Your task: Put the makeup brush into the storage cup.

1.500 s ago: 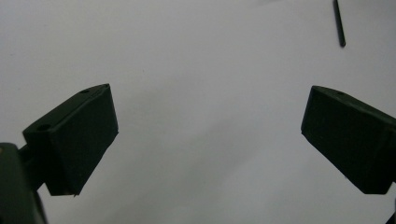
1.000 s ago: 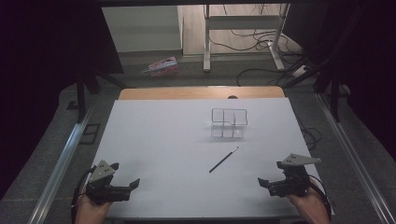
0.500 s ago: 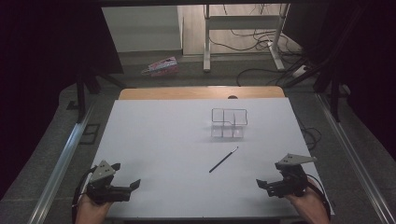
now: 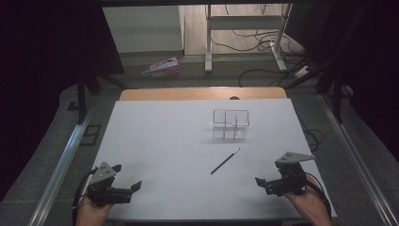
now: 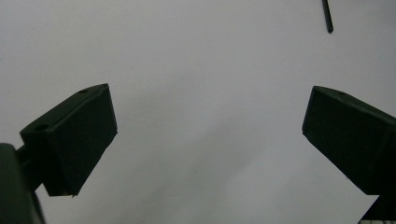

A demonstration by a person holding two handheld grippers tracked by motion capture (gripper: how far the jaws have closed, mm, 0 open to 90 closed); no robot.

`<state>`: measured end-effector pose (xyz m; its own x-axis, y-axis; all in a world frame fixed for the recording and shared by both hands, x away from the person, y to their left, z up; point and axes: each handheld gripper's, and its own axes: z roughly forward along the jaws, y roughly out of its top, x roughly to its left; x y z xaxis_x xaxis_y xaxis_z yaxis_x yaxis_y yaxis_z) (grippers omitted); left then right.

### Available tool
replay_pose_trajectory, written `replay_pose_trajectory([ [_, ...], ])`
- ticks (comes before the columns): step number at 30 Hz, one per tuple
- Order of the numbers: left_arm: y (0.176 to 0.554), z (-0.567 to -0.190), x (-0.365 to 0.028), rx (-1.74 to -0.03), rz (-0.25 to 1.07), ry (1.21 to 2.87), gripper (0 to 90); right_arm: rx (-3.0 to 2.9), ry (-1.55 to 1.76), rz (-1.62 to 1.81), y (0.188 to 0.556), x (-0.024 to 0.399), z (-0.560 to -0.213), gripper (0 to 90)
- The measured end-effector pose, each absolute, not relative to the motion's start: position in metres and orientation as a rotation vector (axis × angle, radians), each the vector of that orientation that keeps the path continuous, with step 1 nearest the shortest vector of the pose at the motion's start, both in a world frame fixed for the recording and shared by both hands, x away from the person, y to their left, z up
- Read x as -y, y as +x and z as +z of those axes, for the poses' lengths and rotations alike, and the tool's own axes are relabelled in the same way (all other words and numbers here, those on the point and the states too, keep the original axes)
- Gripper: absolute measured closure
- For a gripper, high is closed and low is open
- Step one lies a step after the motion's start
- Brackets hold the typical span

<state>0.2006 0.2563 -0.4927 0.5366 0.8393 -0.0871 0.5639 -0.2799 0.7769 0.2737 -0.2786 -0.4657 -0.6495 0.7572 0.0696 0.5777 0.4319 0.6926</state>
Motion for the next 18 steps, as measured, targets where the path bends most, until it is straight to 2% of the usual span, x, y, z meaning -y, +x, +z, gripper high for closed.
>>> replay_pose_trajectory([
  [18, 0.201, -0.493, -0.255, -1.132, 0.442, 1.99, 3.7, -2.518, 1.137, 0.888, 0.289, 0.265, -0.463, 0.0],
])
